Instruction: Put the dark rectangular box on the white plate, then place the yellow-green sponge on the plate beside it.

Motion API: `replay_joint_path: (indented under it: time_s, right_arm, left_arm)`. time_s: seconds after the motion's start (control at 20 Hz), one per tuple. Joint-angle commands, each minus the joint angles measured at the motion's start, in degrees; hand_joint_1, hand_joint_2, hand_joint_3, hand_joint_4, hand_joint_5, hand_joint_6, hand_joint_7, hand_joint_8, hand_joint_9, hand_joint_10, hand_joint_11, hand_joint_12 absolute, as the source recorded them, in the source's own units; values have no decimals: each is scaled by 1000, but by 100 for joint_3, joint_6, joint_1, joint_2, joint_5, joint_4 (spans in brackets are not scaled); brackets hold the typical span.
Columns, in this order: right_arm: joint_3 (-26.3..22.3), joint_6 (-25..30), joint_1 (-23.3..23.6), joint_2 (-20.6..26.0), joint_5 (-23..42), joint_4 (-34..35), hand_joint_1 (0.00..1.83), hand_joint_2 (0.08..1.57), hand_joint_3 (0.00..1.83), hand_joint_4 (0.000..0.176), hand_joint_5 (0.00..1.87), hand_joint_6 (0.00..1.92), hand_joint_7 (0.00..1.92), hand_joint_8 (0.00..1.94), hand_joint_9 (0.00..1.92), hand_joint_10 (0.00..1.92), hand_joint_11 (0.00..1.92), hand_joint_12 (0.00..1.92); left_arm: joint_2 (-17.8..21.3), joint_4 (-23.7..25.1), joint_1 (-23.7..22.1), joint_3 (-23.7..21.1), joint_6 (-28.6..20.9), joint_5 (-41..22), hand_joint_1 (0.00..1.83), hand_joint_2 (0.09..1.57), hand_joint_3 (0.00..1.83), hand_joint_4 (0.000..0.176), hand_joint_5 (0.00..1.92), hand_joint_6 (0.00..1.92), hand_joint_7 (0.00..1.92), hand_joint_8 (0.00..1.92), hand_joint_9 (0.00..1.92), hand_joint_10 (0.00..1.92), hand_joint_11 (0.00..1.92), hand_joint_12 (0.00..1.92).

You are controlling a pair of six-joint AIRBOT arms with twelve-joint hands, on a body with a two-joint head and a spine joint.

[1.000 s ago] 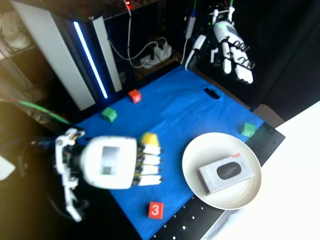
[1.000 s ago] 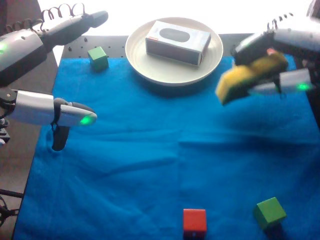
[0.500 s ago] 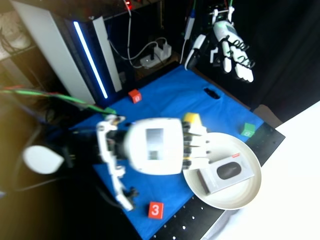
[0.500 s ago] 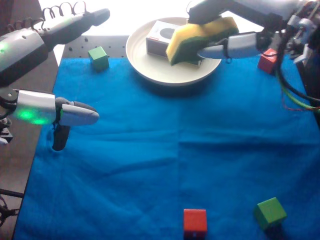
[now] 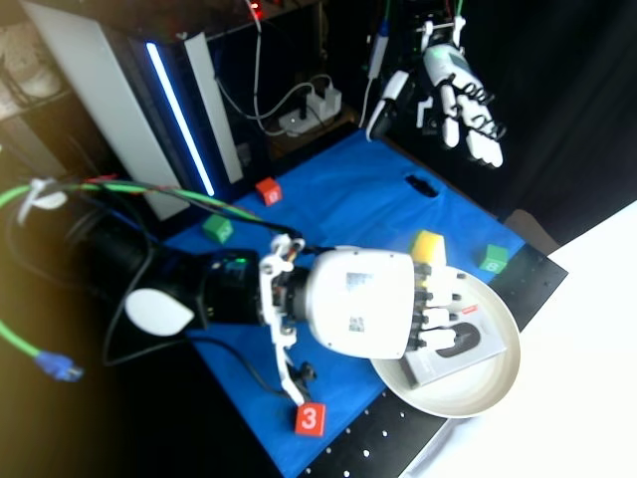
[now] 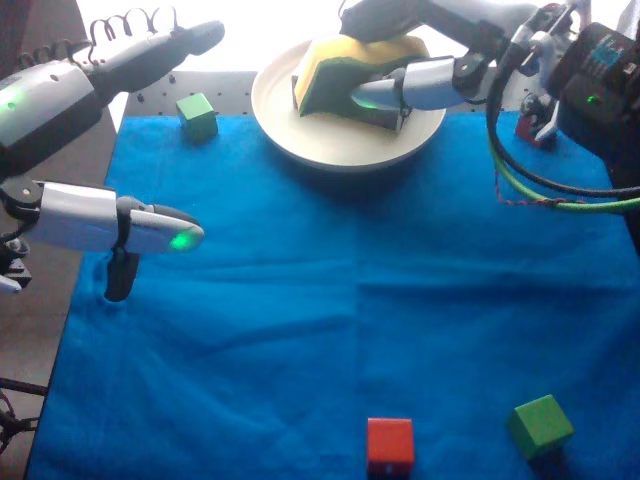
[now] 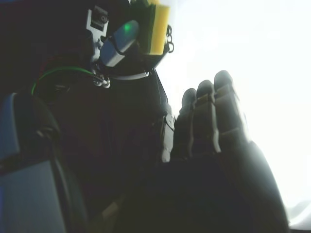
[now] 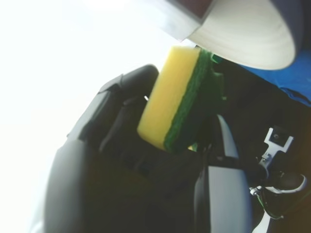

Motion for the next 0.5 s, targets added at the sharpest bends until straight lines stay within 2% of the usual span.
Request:
replay_joint_path:
  time_s: [0.0,0.05,0.1,0.15,0.2,0.25,0.3,0.35,0.4,0.45]
  right_arm:
    - [31,35,91,-1,571,227,1230,1154,3,0,789,1121,1010,1094,876,848,587,1458]
    - [33,35,91,-1,562,226,1304,1155,8,0,669,616,889,1177,755,745,457,1411]
    - [39,35,91,-1,555,220,1068,1078,0,4,562,261,581,672,524,600,101,1467]
    - [48,35,91,-1,541,195,979,1053,0,38,519,78,529,339,441,438,19,1330]
    - [54,35,91,0,528,179,919,1025,0,41,449,15,496,140,396,255,3,921]
    - [62,35,91,1,509,164,917,1009,0,39,419,2,481,46,401,128,0,697]
    - [66,35,91,3,501,163,911,1006,0,41,378,3,432,10,364,65,0,732]
    - [68,35,91,4,490,163,921,995,0,52,372,2,415,2,350,36,0,689]
    - [70,35,91,6,481,163,882,971,0,62,371,1,431,4,338,18,0,489]
    - [70,35,91,7,478,163,869,957,0,69,370,0,434,4,341,16,0,448]
  left_arm:
    - [-15,-115,-39,31,-48,-691,829,822,0,176,6,2,0,0,0,0,0,0]
    - [-16,-115,-39,32,-51,-692,824,819,0,176,9,3,0,0,0,0,2,1]
    - [-17,-115,-39,32,-55,-693,807,814,0,176,5,1,0,0,0,0,28,13]
    - [-18,-115,-39,32,-61,-695,806,815,0,176,2,0,0,0,0,0,32,15]
    - [-18,-115,-39,32,-66,-698,811,820,0,171,6,1,0,0,0,0,17,9]
    - [-18,-115,-39,30,-74,-704,819,825,0,175,5,1,0,0,0,0,3,3]
    - [-18,-115,-39,30,-81,-711,813,825,0,174,0,0,0,0,0,0,12,8]
    - [-18,-115,-39,29,-88,-720,808,823,0,174,0,0,3,1,0,0,20,11]
    - [-18,-115,-39,28,-90,-727,814,825,0,176,0,0,0,0,0,0,14,9]
    - [-18,-115,-39,28,-93,-730,806,824,0,176,0,0,0,0,0,0,12,8]
